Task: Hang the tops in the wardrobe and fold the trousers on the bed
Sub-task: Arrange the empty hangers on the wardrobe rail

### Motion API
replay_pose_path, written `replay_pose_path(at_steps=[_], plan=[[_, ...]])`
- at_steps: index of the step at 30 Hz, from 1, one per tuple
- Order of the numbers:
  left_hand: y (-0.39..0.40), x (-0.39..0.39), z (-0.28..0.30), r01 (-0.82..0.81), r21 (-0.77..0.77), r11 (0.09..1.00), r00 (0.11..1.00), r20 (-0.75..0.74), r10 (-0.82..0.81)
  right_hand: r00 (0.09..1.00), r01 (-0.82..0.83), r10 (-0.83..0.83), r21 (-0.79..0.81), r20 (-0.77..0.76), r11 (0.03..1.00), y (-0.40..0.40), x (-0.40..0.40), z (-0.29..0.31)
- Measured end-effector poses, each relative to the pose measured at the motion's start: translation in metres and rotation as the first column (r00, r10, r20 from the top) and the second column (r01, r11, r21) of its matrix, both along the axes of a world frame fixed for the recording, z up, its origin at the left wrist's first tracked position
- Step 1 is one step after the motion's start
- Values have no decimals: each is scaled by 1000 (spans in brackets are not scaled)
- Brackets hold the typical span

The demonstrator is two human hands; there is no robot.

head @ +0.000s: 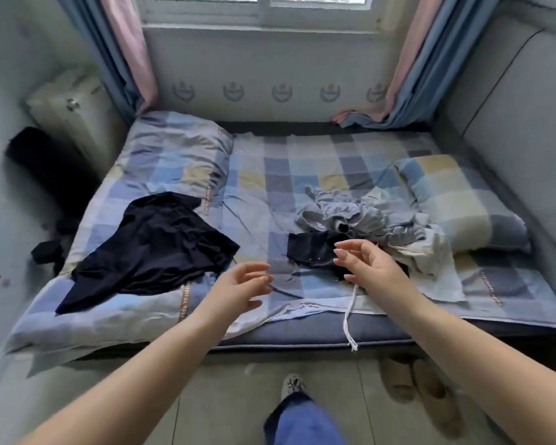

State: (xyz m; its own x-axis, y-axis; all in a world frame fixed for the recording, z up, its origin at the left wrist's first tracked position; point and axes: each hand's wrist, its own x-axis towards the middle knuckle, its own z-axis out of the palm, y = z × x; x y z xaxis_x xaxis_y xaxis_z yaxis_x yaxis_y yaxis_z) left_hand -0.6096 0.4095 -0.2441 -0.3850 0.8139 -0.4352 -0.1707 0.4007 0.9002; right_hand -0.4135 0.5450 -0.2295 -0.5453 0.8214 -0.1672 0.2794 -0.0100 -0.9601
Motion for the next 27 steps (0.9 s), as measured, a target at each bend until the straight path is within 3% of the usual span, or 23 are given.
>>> replay_pose_path(at_steps=[8,14,19,27], plan=[[36,-79,-32,-288,-146,947,956,20,294,971,-214,226,-141,78,967,72,-116,-52],[56,-152,-54,-498,-228,837,858,14,514,919,-319,363,-253,150,913,116,-202,-85],[53,-204,-69,-518,-270,812,840,21,543,880,-355,421,-284,221,891,132,-260,-106],[11,-360,-125,-503,-376,778,841,-5,541,863,-352,437,-318,255,880,114,-425,-157]])
